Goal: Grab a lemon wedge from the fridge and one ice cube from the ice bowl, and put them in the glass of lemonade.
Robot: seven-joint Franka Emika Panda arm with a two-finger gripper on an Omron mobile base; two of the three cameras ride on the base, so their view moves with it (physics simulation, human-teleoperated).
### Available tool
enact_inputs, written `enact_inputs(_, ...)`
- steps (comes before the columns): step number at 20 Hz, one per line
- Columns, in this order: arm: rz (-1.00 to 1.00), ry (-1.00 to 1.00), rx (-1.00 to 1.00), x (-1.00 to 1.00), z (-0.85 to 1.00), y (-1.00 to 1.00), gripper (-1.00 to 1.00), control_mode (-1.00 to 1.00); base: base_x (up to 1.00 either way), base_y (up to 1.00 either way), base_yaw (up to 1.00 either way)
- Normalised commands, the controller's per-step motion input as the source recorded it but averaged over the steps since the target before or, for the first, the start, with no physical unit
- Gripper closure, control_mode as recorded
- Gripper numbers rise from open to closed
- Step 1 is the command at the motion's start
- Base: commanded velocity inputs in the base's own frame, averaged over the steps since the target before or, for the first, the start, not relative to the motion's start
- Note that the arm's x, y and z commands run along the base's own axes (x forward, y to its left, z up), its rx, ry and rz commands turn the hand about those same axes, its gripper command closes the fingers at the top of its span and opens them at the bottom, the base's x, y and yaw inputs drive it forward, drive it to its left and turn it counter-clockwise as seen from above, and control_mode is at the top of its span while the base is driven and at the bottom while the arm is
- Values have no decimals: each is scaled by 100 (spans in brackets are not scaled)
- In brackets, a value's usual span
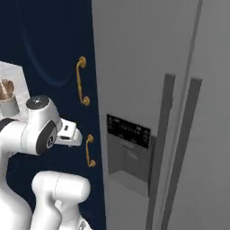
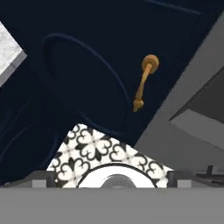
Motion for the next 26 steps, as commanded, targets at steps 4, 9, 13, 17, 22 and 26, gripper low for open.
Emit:
enact_inputs(4,0,0,0,0,0,0,-100,100,0,9,-93)
enact_inputs(9,0,0,0,0,0,0,-100,100,2,-14,-86)
enact_inputs(13,0,0,0,0,0,0,-100,100,10,-82,-18)
enact_inputs(17,0,0,0,0,0,0,-100,100,2,-38,23)
enact_inputs(22,0,0,0,0,0,0,-100,100,0,-13,35)
enact_inputs(26,0,0,0,0,0,0,-100,100,-3,-69,15)
